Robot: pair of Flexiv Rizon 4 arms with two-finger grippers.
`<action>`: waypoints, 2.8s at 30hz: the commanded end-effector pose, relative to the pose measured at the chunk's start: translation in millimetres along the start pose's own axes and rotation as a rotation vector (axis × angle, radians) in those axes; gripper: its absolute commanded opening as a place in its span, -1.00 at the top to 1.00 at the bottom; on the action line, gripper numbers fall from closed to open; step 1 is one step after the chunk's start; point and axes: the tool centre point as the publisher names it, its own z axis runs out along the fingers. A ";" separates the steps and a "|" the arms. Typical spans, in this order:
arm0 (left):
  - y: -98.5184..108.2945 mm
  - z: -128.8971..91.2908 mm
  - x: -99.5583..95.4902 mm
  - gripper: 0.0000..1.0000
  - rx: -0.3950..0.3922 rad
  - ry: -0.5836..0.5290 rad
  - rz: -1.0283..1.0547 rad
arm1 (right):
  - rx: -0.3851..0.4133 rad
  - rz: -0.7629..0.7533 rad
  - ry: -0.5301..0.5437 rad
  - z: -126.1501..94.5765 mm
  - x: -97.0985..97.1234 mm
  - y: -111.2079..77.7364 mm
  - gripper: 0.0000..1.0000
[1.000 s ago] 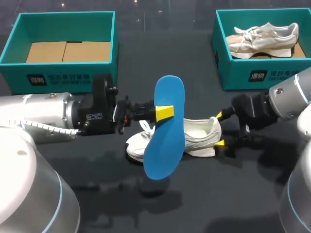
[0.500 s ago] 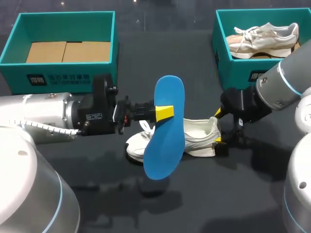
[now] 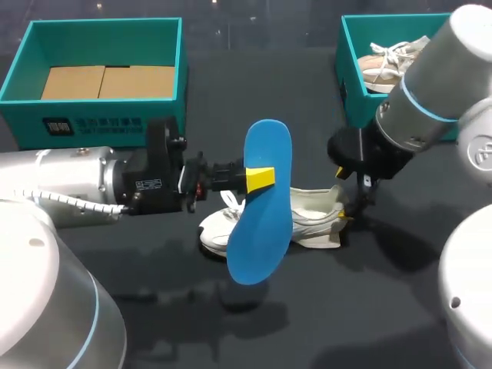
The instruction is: Take the shoe out of the shoebox, open the shoe tongue, remove and reinsert the insole, then place the shoe into the shoebox
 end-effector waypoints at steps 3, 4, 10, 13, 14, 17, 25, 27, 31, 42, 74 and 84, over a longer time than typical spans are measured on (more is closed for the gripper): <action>1.6 1.4 0.9 1.00 0.003 -0.003 0.000 | 0.219 -0.004 0.004 0.8 -3.0 5.7 -1.00; 1.6 1.4 0.9 1.00 0.003 -0.003 0.000 | 0.220 -0.004 0.005 1.0 -3.6 6.1 -1.00; 1.6 1.4 0.9 1.00 0.003 -0.003 0.000 | 0.216 -0.011 0.013 0.6 -7.5 13.8 -1.00; 1.6 1.4 0.9 1.00 0.003 -0.003 0.000 | 0.211 -0.027 0.008 -0.1 -11.0 22.4 -1.00; 1.6 1.4 0.9 1.00 0.003 -0.003 0.000 | 0.208 -0.033 0.003 -0.1 -12.7 25.4 -1.00; 1.6 1.4 0.9 1.00 0.003 -0.003 0.000 | 0.205 -0.051 -0.008 1.3 -19.2 34.6 -1.00; 1.6 1.4 0.9 1.00 0.003 -0.003 0.000 | 0.187 -0.100 -0.026 15.7 -33.2 54.6 -1.00; 1.6 1.4 0.9 1.00 0.003 -0.003 0.000 | 0.177 -0.109 -0.023 20.2 -35.6 57.6 -1.00; 1.6 1.4 0.9 1.00 0.003 -0.003 0.000 | 0.161 -0.124 -0.022 27.5 -36.3 62.1 -1.00; 1.6 1.4 0.9 1.00 0.003 -0.003 0.000 | 0.148 -0.157 -0.004 51.3 -33.1 71.2 -1.00; 1.6 1.4 0.9 1.00 0.003 -0.003 0.000 | 0.258 -0.253 0.103 93.6 -16.6 81.8 1.00; 1.6 1.4 0.9 1.00 0.003 -0.003 0.000 | 0.275 -0.238 0.113 91.8 -14.7 76.2 1.00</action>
